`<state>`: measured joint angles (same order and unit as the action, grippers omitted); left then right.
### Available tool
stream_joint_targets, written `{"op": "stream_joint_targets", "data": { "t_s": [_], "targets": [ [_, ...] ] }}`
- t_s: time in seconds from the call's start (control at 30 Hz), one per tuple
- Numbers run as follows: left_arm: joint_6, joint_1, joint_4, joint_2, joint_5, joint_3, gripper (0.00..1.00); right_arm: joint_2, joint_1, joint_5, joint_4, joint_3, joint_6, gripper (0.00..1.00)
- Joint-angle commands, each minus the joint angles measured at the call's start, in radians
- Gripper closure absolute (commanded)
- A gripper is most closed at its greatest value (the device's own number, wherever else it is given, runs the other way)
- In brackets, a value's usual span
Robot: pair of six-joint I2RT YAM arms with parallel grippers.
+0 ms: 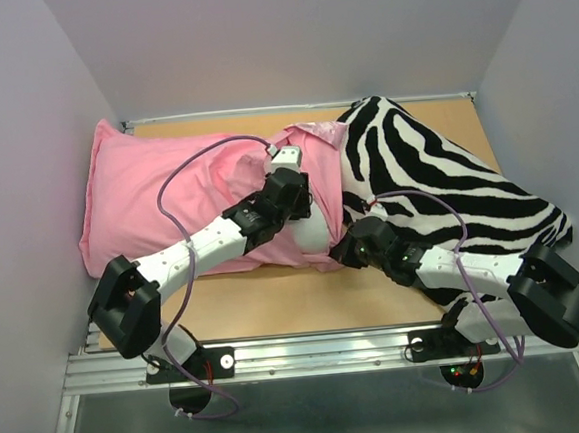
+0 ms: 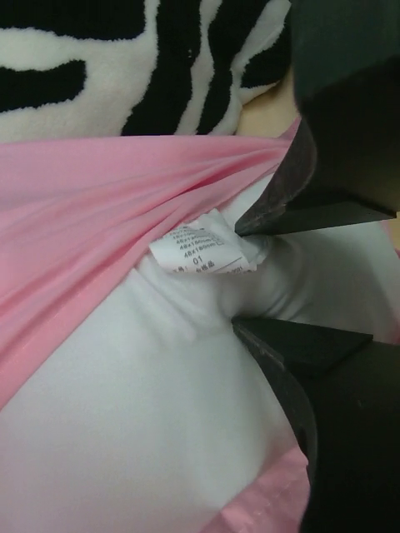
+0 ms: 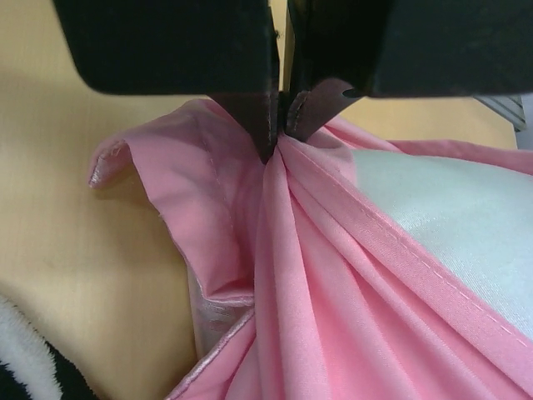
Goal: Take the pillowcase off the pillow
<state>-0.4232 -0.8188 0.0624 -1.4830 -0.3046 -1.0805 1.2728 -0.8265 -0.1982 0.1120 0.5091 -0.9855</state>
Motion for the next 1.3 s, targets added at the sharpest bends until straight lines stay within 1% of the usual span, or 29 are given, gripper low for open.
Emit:
{"op": "stream_joint_targets", "data": {
  "t_s": [0.0, 0.03, 0.07, 0.1, 0.13, 0.17, 0.2, 0.43, 0.57, 0.73, 0.77, 0.8, 0.83, 0.87, 0.9, 0.93, 1.07, 1.1, 1.27],
  "targets": [
    [0.037, -0.095, 0.082, 0.066, -0.083, -0.024, 0.28, -0.019, -0.010, 0.040, 0.000, -0.009, 0.048, 0.99],
    [0.029, -0.124, 0.094, 0.064, -0.117, -0.030, 0.26, -0.021, -0.011, 0.043, 0.002, -0.007, 0.048, 1.00],
    [0.021, -0.125, 0.105, 0.056, -0.131, -0.036, 0.25, -0.023, -0.010, 0.043, 0.002, -0.007, 0.048, 0.99],
    [-0.001, -0.150, 0.115, 0.047, -0.160, -0.048, 0.18, -0.023, -0.010, 0.046, 0.005, -0.004, 0.047, 0.99],
    [-0.005, -0.163, 0.135, 0.037, -0.169, -0.055, 0.08, -0.026, -0.010, 0.046, 0.005, -0.001, 0.045, 0.99],
    [-0.012, -0.183, 0.143, 0.026, -0.183, -0.059, 0.07, -0.027, -0.010, 0.046, 0.005, 0.000, 0.044, 0.99],
    [-0.034, -0.213, 0.152, 0.009, -0.207, -0.065, 0.01, -0.029, -0.010, 0.048, 0.005, 0.000, 0.042, 0.99],
    [-0.107, -0.267, 0.244, -0.054, -0.295, -0.042, 0.01, -0.055, -0.010, 0.051, 0.003, 0.002, 0.042, 1.00],
    [-0.094, -0.269, 0.217, -0.065, -0.268, 0.010, 0.01, -0.070, -0.010, 0.042, 0.002, -0.003, 0.045, 1.00],
    [-0.094, -0.263, 0.237, -0.109, -0.330, 0.001, 0.02, -0.072, -0.011, 0.046, 0.002, 0.000, 0.041, 0.99],
    [-0.091, -0.250, 0.231, -0.126, -0.332, -0.004, 0.06, -0.075, -0.010, 0.048, 0.000, 0.002, 0.044, 0.99],
    [-0.077, -0.243, 0.223, -0.134, -0.329, -0.006, 0.15, -0.078, -0.011, 0.049, -0.006, 0.005, 0.042, 1.00],
    [-0.068, -0.237, 0.215, -0.140, -0.320, -0.010, 0.37, -0.084, -0.010, 0.049, -0.009, 0.006, 0.042, 0.99],
    [-0.059, -0.227, 0.211, -0.149, -0.320, -0.012, 0.51, -0.098, -0.011, 0.048, -0.012, 0.009, 0.042, 0.99],
    [-0.051, -0.217, 0.215, -0.149, -0.326, -0.016, 0.69, -0.104, -0.010, 0.046, -0.020, 0.011, 0.044, 0.99],
    [-0.049, -0.194, 0.226, -0.145, -0.344, -0.022, 1.00, -0.108, -0.010, 0.040, -0.037, 0.015, 0.047, 0.99],
    [-0.023, -0.148, 0.235, -0.056, -0.355, -0.019, 1.00, -0.128, -0.010, 0.019, -0.075, 0.028, 0.053, 1.00],
    [-0.019, -0.134, 0.235, -0.007, -0.353, -0.019, 1.00, -0.128, -0.011, 0.016, -0.081, 0.028, 0.051, 0.99],
    [0.017, -0.056, 0.257, 0.143, -0.343, -0.047, 1.00, -0.083, -0.010, 0.003, -0.095, 0.000, 0.022, 0.99]
  ]
}}
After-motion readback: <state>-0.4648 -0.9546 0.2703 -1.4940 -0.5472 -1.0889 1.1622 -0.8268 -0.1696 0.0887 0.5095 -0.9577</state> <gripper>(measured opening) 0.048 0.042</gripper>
